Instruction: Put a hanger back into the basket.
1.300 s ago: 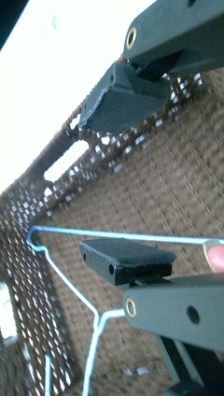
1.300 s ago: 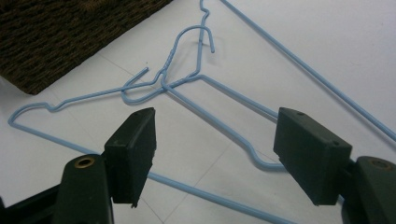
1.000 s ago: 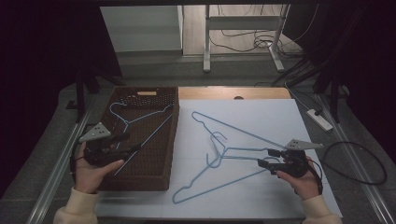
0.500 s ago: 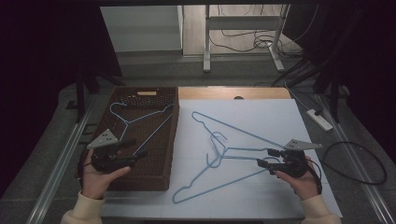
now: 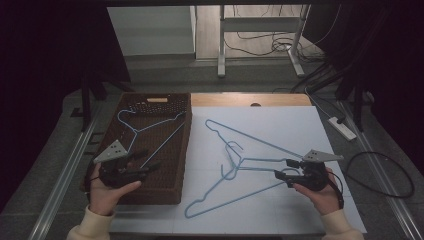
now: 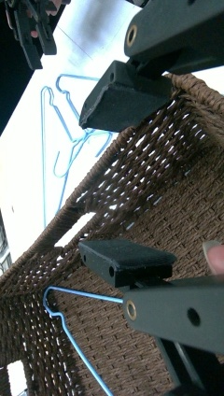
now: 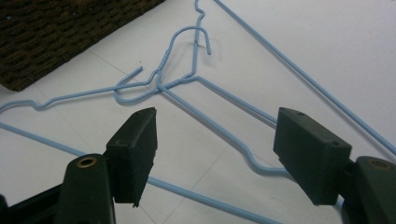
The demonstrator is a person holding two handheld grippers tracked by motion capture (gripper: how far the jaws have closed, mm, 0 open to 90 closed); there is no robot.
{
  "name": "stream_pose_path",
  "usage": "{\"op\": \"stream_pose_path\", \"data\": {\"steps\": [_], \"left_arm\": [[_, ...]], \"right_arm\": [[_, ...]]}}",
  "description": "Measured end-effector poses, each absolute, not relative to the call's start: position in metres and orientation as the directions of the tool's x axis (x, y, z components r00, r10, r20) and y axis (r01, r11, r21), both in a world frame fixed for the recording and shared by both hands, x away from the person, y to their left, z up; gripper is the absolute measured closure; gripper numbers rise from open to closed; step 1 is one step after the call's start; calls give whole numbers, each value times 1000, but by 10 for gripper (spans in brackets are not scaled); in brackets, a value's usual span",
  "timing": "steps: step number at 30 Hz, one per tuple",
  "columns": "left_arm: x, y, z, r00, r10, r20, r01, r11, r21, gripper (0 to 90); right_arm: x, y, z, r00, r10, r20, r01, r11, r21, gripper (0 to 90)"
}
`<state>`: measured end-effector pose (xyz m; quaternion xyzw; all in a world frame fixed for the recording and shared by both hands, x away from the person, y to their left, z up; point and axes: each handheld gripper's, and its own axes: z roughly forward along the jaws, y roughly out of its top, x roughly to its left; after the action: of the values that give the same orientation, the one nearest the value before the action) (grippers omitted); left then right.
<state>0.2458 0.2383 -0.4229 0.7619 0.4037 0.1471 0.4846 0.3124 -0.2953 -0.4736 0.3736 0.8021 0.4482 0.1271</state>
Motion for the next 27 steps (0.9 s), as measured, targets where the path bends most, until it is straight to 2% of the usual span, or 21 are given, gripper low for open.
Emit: {"op": "stream_pose_path", "data": {"steps": [18, 27], "left_arm": [[245, 216, -431, 672, 724, -157, 470, -253, 845, 345], [244, 216, -435, 668, 725, -166, 476, -245, 845, 345]], "right_arm": [[317, -259, -477, -720, 691, 65, 465, 411, 784, 312], [324, -248, -477, -726, 681, 92, 484, 412, 772, 326]]}}
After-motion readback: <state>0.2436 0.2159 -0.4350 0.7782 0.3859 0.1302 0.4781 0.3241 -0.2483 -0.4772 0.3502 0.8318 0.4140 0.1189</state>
